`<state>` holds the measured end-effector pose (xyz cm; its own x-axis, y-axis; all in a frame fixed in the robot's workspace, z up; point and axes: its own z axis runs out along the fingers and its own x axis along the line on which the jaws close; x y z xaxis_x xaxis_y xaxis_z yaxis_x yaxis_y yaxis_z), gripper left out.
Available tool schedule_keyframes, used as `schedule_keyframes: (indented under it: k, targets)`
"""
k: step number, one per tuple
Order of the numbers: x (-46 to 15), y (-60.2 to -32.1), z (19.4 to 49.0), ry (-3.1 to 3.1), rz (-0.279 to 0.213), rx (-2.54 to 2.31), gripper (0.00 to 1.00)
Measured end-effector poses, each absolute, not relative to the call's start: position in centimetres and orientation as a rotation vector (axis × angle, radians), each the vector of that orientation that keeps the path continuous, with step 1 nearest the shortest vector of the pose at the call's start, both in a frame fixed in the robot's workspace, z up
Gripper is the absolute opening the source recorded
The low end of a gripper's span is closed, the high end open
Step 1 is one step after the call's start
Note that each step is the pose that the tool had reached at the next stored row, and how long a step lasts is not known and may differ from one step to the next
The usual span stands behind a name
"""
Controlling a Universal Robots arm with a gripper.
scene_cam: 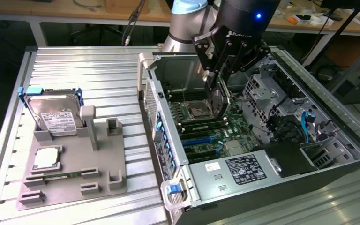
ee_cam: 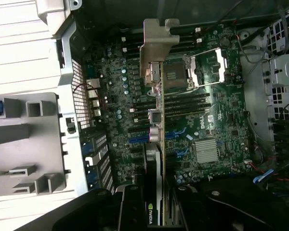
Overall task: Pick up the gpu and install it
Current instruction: 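Pick up the gpu and move the gpu toward the slot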
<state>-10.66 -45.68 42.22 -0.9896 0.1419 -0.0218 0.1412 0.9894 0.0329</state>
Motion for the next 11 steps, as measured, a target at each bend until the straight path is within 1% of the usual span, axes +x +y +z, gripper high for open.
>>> schedule_keyframes:
  k: [11]
  targets:
    - [-9.6, -45.7, 42.2, 3.109, 0.049, 0.221, 0.27]
